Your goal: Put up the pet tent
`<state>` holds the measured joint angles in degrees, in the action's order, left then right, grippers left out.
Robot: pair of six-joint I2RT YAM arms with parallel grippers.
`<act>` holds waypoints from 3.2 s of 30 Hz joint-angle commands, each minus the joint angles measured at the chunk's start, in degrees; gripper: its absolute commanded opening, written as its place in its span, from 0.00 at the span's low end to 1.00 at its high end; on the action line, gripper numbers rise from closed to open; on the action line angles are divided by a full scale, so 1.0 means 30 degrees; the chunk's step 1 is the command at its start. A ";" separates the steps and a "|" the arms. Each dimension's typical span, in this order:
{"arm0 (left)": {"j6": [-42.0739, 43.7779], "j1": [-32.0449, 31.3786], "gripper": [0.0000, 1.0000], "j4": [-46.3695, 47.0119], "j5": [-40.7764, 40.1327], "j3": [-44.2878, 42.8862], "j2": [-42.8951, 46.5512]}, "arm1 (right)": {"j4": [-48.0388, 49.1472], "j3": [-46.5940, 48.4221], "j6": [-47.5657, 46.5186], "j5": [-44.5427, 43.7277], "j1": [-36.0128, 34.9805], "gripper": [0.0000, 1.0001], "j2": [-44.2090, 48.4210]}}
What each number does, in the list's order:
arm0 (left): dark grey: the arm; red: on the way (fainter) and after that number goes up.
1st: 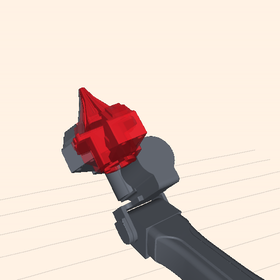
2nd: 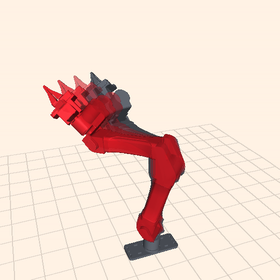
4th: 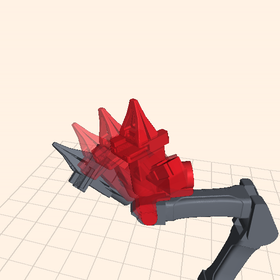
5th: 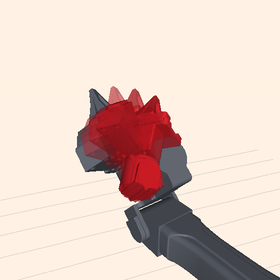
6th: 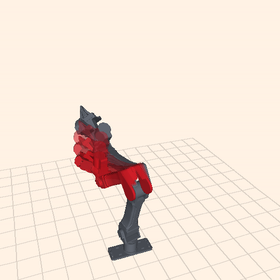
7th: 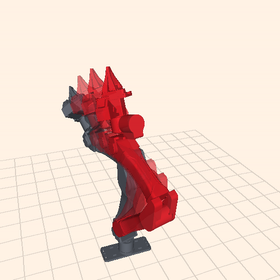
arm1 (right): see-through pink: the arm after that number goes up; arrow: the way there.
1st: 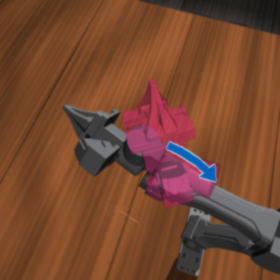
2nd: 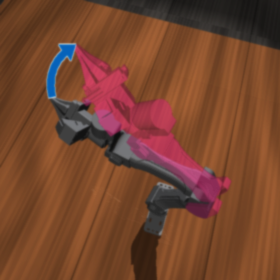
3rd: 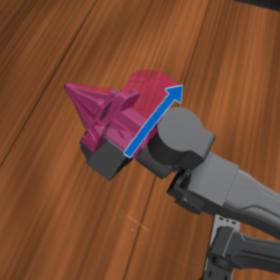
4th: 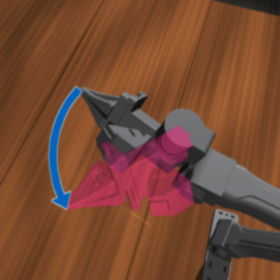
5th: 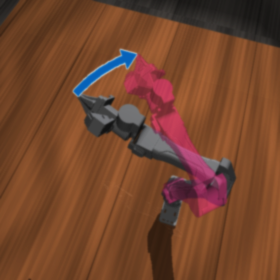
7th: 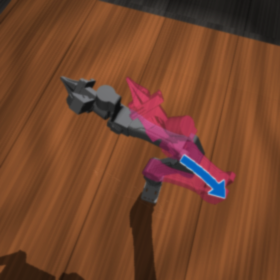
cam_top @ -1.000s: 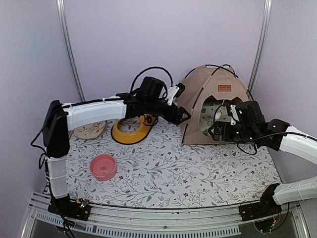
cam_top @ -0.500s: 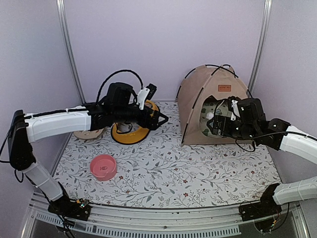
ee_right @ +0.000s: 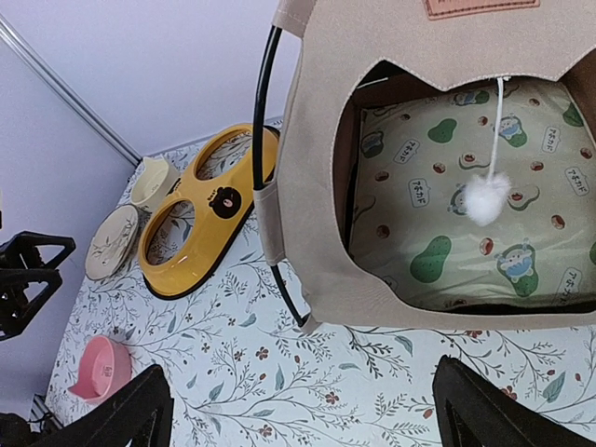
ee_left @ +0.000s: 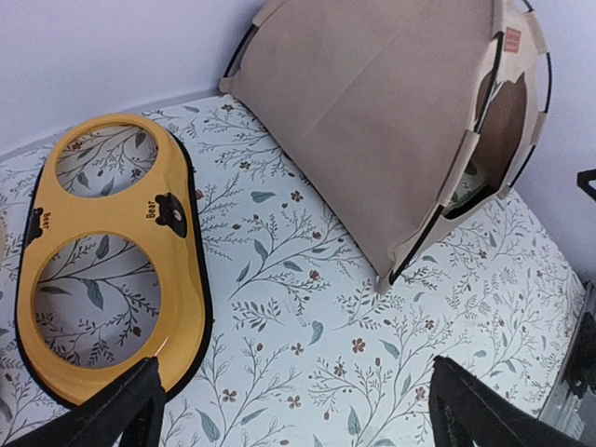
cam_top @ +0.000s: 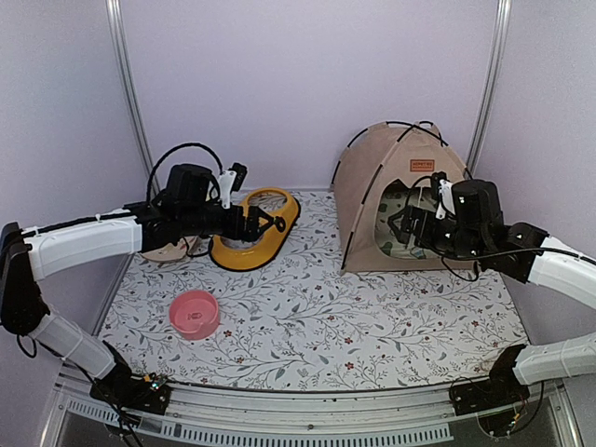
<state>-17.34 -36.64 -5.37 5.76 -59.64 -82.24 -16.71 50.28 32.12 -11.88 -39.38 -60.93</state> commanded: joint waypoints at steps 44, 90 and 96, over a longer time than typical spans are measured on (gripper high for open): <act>-0.3247 0.1656 0.99 0.1161 0.3222 -0.2993 -1.0580 | 0.0260 0.0842 -0.3046 0.4440 -0.0008 0.99 0.0438; -0.4016 0.1885 0.99 0.0195 -0.1995 0.0764 -0.1140 | 0.0135 0.1271 -0.2042 0.1272 0.0000 0.99 0.1803; -0.4874 0.4551 0.99 0.0885 -0.1836 0.1504 -0.1090 | 0.0487 0.1105 -0.1867 0.0728 0.0000 0.99 0.2377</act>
<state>-30.46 -26.98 -3.70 0.75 -56.55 -86.04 -17.47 52.14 25.89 -7.35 -39.38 -55.81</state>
